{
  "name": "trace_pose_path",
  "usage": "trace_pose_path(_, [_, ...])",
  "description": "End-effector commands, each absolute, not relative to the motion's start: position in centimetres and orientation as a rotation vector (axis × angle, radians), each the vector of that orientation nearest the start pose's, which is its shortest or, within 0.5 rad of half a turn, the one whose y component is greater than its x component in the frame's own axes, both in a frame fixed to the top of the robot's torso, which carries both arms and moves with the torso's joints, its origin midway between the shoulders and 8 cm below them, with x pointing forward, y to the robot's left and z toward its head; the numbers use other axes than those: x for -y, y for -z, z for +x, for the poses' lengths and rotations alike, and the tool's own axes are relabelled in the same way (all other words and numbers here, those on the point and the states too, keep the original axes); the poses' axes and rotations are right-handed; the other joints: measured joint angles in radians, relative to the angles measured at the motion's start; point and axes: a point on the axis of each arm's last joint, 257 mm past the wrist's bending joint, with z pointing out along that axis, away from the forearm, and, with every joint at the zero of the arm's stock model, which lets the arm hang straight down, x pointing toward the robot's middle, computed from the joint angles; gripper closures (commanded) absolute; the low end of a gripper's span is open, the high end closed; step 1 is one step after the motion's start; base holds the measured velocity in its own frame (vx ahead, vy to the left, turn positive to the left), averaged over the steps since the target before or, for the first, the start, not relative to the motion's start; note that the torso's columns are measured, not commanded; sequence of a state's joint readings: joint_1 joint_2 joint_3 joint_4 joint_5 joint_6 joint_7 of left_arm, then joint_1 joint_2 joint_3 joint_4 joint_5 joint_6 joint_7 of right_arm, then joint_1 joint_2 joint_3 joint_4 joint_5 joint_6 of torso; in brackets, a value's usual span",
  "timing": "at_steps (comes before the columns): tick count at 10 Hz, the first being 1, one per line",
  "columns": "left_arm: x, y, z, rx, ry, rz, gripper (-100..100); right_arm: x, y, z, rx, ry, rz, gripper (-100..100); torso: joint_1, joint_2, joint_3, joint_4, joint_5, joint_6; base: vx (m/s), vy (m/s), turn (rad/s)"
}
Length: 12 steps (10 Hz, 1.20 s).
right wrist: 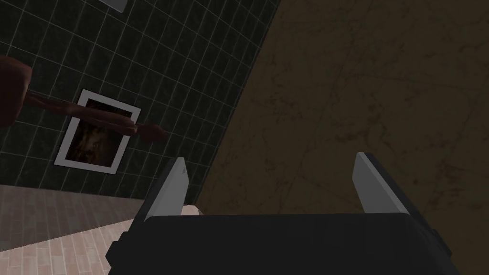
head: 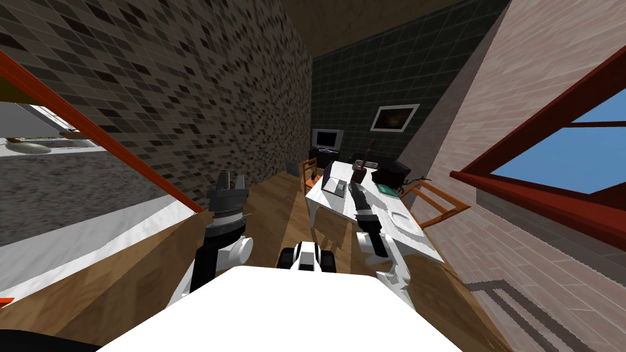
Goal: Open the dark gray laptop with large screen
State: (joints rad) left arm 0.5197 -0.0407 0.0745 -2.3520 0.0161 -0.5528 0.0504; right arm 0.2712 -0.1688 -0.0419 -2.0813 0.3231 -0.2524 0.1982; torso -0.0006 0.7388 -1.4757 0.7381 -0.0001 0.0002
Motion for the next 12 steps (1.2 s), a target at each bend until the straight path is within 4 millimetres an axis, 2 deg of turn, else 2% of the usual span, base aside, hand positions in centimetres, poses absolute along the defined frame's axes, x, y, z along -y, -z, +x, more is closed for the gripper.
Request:
trace_pose_path(1, [-30.5,-6.0,31.1,-0.482,1.297,-0.61,0,26.2,6.3,46.2,-1.15,-0.671,0.359,-100,0.001,0.0,0.0,0.0,0.0,0.0,0.041,0.108,0.021])
trace_pose_path(2, [-30.5,-6.0,31.1,-0.482,1.297,-0.61,0,26.2,6.4,46.2,-1.157,-0.655,0.348,-100,0.003,0.0,0.0,0.0,0.001,0.0,0.033,0.08,0.005])
trace_pose_path(4, [-30.5,-6.0,31.1,-0.482,1.297,-0.61,0,26.8,8.6,48.2,-1.232,-0.526,0.316,-100,-0.001,-0.001,0.0,0.0,0.0,0.0,0.048,0.083,0.017])
trace_pose_path(7, [-30.5,-6.0,31.1,-0.482,1.297,-0.61,0,27.1,9.8,49.3,-1.276,-0.432,0.281,-100,0.0,-0.001,0.0,0.0,0.0,0.0,0.043,0.061,0.008])
trace_pose_path(8, [-30.5,-6.0,31.1,-0.482,1.297,-0.61,0,27.6,11.0,50.2,-1.314,-0.359,0.261,-100,-0.001,0.0,0.0,0.0,0.0,0.0,0.035,0.059,0.01])
trace_pose_path(9, [-30.5,-6.0,31.1,-0.482,1.297,-0.61,0,27.6,11.0,50.2,-1.314,-0.355,0.258,-100,0.0,0.0,0.0,0.0,0.0,0.0,0.034,0.049,0.008])
trace_pose_path(11, [-30.5,-6.0,31.1,-0.482,1.297,-0.61,0,28.4,13.1,52.0,-1.381,-0.221,0.219,-100,0.001,-0.002,-0.001,0.0,0.0,0.0,0.049,0.079,0.017])
trace_pose_path(12, [-30.5,-6.0,31.1,-0.482,1.297,-0.61,0,28.6,13.2,52.0,-1.387,-0.2,0.21,-100,0.003,-0.001,-0.001,0.0,0.001,0.0,0.045,0.076,0.006])
